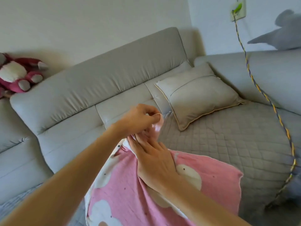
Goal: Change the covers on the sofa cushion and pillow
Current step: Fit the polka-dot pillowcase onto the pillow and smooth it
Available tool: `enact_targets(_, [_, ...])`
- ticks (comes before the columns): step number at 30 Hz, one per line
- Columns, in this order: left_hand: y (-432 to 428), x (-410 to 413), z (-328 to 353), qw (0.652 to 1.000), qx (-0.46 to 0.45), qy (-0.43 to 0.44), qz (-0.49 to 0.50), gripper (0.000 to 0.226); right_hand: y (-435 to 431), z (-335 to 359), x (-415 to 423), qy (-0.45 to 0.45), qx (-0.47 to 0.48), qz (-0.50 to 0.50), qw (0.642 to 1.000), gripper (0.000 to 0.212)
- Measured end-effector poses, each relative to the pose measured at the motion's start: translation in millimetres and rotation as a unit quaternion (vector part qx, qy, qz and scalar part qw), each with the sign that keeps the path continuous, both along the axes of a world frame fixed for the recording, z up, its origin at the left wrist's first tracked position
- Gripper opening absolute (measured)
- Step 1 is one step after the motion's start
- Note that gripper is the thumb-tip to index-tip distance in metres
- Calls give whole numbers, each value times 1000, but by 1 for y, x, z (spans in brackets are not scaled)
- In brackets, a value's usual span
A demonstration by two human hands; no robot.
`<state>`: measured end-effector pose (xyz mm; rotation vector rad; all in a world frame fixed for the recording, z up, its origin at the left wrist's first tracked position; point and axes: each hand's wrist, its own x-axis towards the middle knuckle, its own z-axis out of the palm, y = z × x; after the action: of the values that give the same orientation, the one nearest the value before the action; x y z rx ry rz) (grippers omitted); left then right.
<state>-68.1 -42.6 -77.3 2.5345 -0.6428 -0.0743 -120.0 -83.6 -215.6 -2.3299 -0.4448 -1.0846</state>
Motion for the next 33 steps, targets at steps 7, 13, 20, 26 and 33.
enact_targets(7, [28, -19, 25, 981, -32, -170, 88, 15, 9, 51, 54, 124, -14, -129, 984, 42])
enact_targets(13, [103, 19, -85, 976, 94, -106, 167, 35, -93, -32, 38, 321, 10, -191, 928, 53])
enact_targets(20, [109, 29, -164, 952, -133, 12, 276, 69, -143, -55, 24, 324, 74, -205, 920, 59])
enact_targets(26, [118, 38, -185, 903, -287, 58, 314, 44, -79, -22, 2, 164, 24, -160, 973, 60])
enact_targets(33, [125, 24, -235, 833, -413, 48, 365, 36, 25, -46, -24, 155, -184, -45, 970, 71])
